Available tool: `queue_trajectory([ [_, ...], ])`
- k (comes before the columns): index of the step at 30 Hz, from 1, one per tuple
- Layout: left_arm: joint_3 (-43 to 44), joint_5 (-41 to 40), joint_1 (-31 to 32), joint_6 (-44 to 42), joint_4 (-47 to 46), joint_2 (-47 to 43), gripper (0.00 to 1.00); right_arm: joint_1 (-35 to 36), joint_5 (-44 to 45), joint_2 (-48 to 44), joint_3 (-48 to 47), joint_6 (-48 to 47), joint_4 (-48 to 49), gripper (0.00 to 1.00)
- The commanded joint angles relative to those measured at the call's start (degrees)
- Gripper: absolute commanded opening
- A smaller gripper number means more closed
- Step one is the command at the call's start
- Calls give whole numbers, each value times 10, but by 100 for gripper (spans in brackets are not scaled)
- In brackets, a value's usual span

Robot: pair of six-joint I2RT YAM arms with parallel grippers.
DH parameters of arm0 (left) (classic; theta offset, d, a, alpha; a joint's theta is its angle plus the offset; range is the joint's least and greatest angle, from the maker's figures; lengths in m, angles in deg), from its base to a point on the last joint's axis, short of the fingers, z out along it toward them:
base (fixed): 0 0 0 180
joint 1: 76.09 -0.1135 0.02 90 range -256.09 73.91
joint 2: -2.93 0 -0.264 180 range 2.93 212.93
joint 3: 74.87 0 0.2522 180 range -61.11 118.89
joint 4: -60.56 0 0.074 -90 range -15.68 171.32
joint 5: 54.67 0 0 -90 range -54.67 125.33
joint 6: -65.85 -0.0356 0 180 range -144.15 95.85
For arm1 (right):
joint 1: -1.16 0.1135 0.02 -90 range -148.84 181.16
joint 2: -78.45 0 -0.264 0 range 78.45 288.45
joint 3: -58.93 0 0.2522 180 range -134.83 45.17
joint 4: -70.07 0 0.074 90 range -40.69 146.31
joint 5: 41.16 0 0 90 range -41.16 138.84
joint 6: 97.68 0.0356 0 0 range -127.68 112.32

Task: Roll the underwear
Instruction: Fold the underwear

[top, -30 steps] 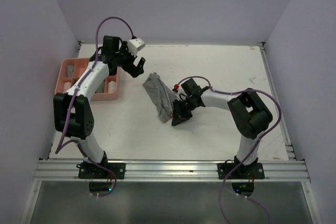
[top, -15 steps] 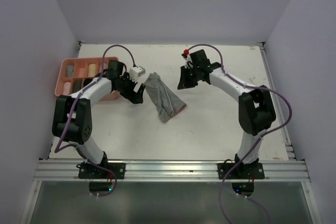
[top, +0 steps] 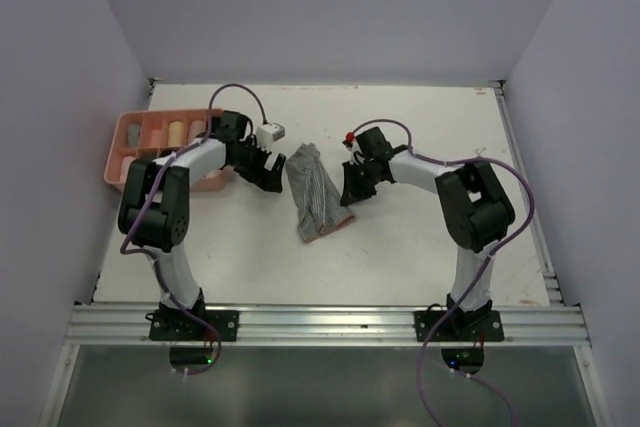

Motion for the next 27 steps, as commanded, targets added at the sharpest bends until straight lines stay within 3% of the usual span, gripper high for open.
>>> queue_trajectory([
  [1, 35, 20, 16, 19, -43, 28, 100, 39, 9, -47, 104, 50, 11, 0],
  [7, 85, 57, 53, 23, -53, 91, 100, 89, 8, -139, 243, 260, 143, 4],
  [11, 123, 68, 99, 31, -57, 130, 100, 138, 21, -154, 240, 327, 214, 8],
  [17, 206, 111, 111, 51, -46, 199, 100, 152, 46, -189, 222, 341, 201, 11],
  [23, 254, 113, 128, 64, -65, 236, 98, 150, 118, -301, 212, 257, 73, 15],
  [27, 327, 92, 150, 58, -43, 272, 96, 145, 189, -349, 210, 200, 41, 16],
])
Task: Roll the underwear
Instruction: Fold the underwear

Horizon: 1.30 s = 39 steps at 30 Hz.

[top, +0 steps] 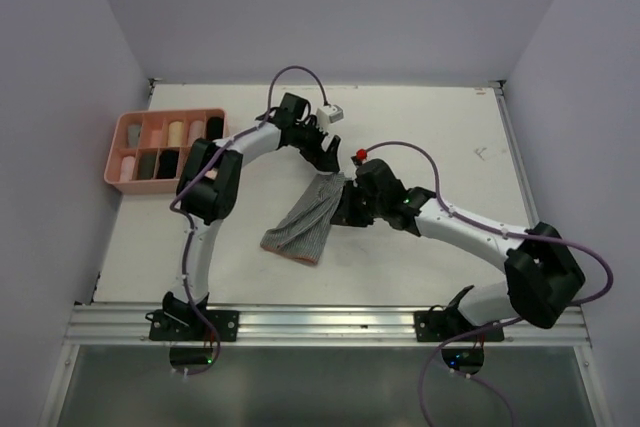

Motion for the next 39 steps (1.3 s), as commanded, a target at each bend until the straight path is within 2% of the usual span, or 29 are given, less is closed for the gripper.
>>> queue_trajectory([
  [1, 50, -29, 23, 27, 1, 32, 99, -12, 90, -36, -24, -72, -49, 16],
  [4, 33, -76, 1, 49, -39, -30, 100, -28, 72, -15, -36, -86, -55, 11],
  [6, 33, -84, -15, 43, -32, -83, 100, -28, 48, -4, -41, -82, -49, 4],
  [9, 13, -86, -50, -14, 21, -161, 100, -24, -10, -5, -20, -33, 3, 2],
  [10, 3, -79, -65, -59, 61, -183, 100, -20, -19, -9, 2, -15, 17, 2],
  [12, -51, -64, -80, -92, 118, -250, 100, -13, -44, -14, 37, 34, 61, 2],
  [13, -91, -63, -87, -138, 142, -271, 100, -10, -48, -17, 48, 49, 88, 2],
  [15, -147, -84, -86, -154, 164, -344, 100, -3, -45, -21, 63, 77, 104, 2],
  [18, -252, -100, -81, -147, 175, -433, 88, 12, -45, -16, 74, 103, 121, 2],
  [19, -298, -107, -71, -143, 185, -453, 76, 19, -47, -11, 74, 109, 127, 2],
  [21, -339, -130, -56, -134, 188, -508, 66, 29, -49, 2, 76, 126, 146, 3],
  [24, -401, -155, -16, -105, 187, -561, 67, 48, -51, 21, 77, 153, 180, 4],
  [27, -439, -164, 15, -76, 186, -585, 69, 66, -44, 36, 76, 169, 200, 5],
  [33, -435, -158, 43, -68, 216, -562, 69, 105, -41, 95, 99, 205, 253, 5],
  [39, -423, -158, 54, -75, 231, -537, 66, 114, -12, 140, 148, 252, 326, 4],
])
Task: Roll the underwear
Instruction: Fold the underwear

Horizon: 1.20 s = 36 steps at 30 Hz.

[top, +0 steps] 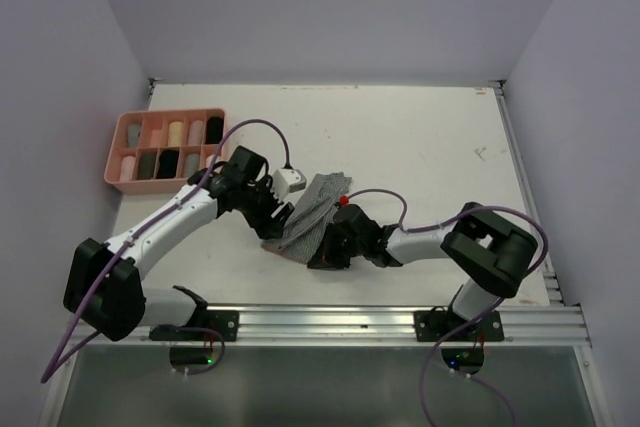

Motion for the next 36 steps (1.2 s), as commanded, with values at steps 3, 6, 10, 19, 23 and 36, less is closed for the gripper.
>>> queue_trajectory([
  [3, 30, -3, 11, 1, 36, 31, 64, 0, 30, 29, 32, 53, 94, 4],
  [6, 35, -6, 17, -1, 43, 50, 63, 1, 39, 46, 33, 60, 106, 4],
  [10, 45, -10, 19, 12, 31, 73, 59, 0, 53, 73, 30, 72, 124, 5],
  [19, 84, -33, 19, 24, -2, 100, 60, -10, 32, 66, 7, 50, 140, 6],
  [23, 82, -28, 20, 20, -5, 111, 58, -9, 55, -36, 20, 36, 104, 11],
  [36, 83, -15, 19, 4, 20, 121, 47, -9, 97, -55, 5, -1, -1, 10],
])
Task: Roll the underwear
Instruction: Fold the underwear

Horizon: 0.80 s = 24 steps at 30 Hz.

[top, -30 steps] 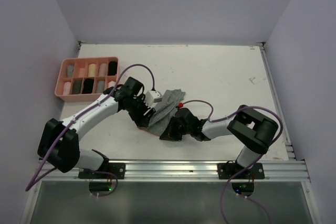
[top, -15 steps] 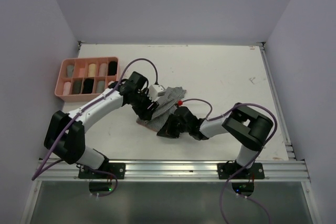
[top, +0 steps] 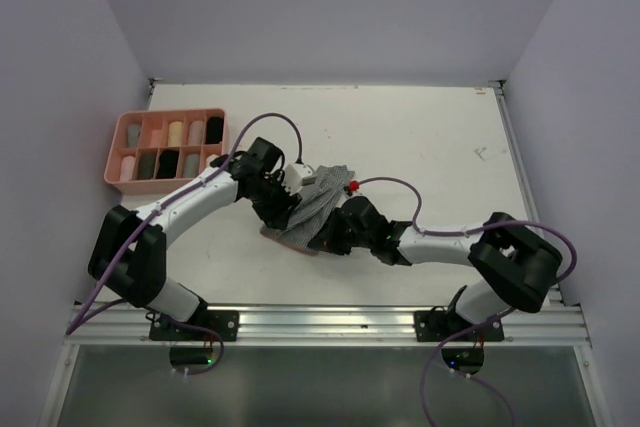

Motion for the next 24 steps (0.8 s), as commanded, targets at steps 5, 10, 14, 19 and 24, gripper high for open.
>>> queue_trajectory([
  [5, 12, 14, 3, -20, 25, 8, 41, -1, 37, 73, 4, -2, 6, 10],
  [10, 11, 14, 3, -28, 34, 7, 38, -2, 36, 90, 0, 3, 13, 9],
  [14, 19, 23, 4, -34, 45, 1, 41, -1, 34, 98, -7, 3, 12, 9],
  [19, 26, 27, 3, -34, 46, -3, 49, -1, 30, 101, -8, 4, 13, 9],
  [24, 14, 23, 3, -34, 34, 15, 42, -2, 30, 102, -8, 6, 13, 9],
])
